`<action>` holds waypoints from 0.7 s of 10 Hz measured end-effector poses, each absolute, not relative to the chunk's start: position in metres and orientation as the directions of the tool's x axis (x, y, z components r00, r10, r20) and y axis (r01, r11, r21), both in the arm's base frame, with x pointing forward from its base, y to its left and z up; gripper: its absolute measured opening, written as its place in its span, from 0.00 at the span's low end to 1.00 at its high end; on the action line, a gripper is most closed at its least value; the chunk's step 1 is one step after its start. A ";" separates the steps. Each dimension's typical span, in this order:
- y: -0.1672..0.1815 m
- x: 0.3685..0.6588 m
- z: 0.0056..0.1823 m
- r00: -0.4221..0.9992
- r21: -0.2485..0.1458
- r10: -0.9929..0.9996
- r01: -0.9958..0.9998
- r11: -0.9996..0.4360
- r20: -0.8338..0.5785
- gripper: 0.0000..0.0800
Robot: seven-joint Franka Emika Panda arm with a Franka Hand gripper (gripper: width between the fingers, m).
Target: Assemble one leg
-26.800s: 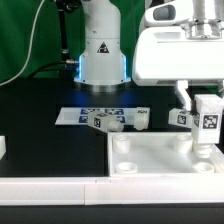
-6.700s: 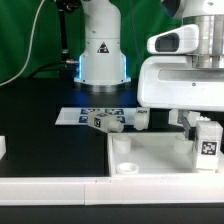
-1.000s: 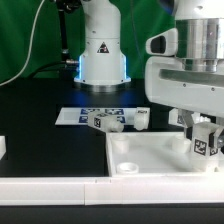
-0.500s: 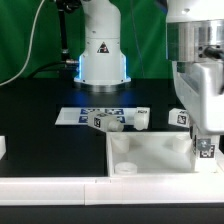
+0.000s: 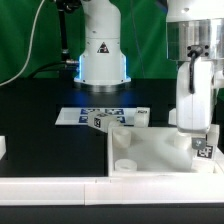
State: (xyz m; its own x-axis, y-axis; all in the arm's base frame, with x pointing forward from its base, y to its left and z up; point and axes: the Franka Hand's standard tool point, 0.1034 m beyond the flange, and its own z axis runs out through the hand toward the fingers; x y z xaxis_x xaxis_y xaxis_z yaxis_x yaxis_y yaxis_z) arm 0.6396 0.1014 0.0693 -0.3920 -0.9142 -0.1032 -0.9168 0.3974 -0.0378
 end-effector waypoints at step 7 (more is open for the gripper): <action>0.102 0.650 0.134 -0.318 -0.092 -0.933 -0.937 0.336 -0.167 0.81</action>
Offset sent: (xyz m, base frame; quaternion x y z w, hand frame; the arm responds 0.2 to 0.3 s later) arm -0.0144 -0.0021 0.0405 0.0112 -0.0203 -0.0252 0.9994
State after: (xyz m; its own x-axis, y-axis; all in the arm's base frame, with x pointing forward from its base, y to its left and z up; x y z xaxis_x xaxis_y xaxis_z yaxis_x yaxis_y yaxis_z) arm 0.6500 0.1021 0.1341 -0.3179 -0.9333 -0.1670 -0.9375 0.3357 -0.0918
